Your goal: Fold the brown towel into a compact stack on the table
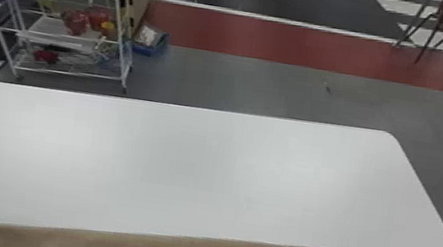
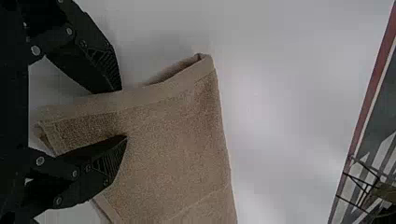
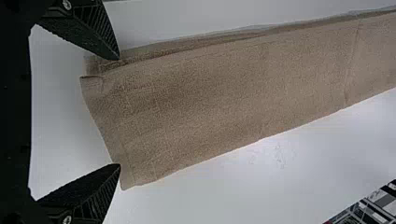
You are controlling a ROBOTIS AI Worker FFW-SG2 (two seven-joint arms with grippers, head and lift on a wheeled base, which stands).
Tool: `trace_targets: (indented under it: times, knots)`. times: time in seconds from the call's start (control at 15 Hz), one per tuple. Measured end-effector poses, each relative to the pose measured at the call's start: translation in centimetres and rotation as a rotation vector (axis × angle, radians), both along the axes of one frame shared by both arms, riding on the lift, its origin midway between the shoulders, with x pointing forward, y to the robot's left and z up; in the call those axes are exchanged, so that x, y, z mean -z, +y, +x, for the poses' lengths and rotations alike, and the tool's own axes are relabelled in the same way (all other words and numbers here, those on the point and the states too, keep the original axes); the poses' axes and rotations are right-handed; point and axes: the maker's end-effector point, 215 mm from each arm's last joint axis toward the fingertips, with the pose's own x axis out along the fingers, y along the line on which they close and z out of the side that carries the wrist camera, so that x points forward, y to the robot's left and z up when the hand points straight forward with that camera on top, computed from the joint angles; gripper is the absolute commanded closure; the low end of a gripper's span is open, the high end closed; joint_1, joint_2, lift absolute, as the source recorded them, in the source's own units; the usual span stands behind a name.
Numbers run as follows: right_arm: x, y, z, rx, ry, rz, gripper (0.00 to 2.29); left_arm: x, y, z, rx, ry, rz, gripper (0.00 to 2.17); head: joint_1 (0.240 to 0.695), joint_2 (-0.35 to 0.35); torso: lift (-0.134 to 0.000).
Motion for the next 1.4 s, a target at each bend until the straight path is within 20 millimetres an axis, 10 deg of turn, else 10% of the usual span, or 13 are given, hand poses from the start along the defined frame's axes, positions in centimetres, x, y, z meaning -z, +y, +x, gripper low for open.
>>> trace_targets:
  times: [0.6,1.4]
  knots:
    - [-0.7,0.1,0.5,0.033,-0.016,0.051,0.08,-2.7,1.5,1.4,0.084,-0.139,0.065,2.13,0.695,-0.068,-0.119]
    - [-3.6,-3.8,4.4,0.493,0.053,0.531,0.09,-6.2,7.1,4.1,-0.041,-0.219,0.112,2.13,0.695,-0.017,-0.119]
